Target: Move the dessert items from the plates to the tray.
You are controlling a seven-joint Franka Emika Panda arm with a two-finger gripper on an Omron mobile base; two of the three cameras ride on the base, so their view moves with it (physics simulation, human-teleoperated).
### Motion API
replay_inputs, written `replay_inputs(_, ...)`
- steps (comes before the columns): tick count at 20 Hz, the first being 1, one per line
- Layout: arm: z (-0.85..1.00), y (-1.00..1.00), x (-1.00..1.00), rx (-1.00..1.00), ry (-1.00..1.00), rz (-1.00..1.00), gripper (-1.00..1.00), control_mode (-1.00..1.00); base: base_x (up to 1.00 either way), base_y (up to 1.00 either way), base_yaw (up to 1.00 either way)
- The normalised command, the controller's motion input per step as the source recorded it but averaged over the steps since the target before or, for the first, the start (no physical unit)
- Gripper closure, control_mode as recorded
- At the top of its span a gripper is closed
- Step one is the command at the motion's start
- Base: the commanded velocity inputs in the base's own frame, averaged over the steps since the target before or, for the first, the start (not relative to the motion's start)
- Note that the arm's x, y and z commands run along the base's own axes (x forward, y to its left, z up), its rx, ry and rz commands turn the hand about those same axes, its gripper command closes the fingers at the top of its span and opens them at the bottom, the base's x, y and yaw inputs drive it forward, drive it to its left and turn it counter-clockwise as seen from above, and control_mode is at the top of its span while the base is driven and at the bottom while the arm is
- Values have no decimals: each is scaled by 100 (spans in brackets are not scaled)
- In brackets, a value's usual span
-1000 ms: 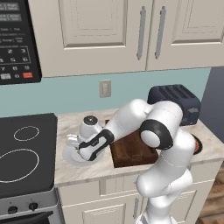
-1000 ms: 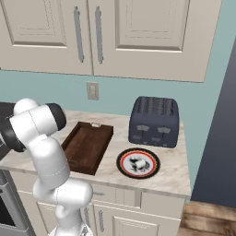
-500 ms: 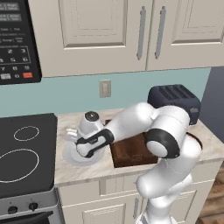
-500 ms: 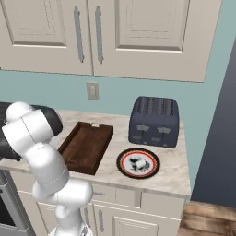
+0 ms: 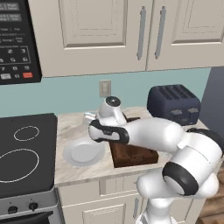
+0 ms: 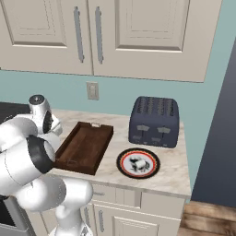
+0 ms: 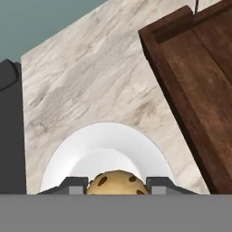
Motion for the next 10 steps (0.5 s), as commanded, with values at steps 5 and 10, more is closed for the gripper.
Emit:
replay_inputs(5,75,-94,0,-6,0,-14,100,-100,0,0,0)
replay_inputs(10,-21,-100,-10,-18,5,-9,100,-100,0,0,0)
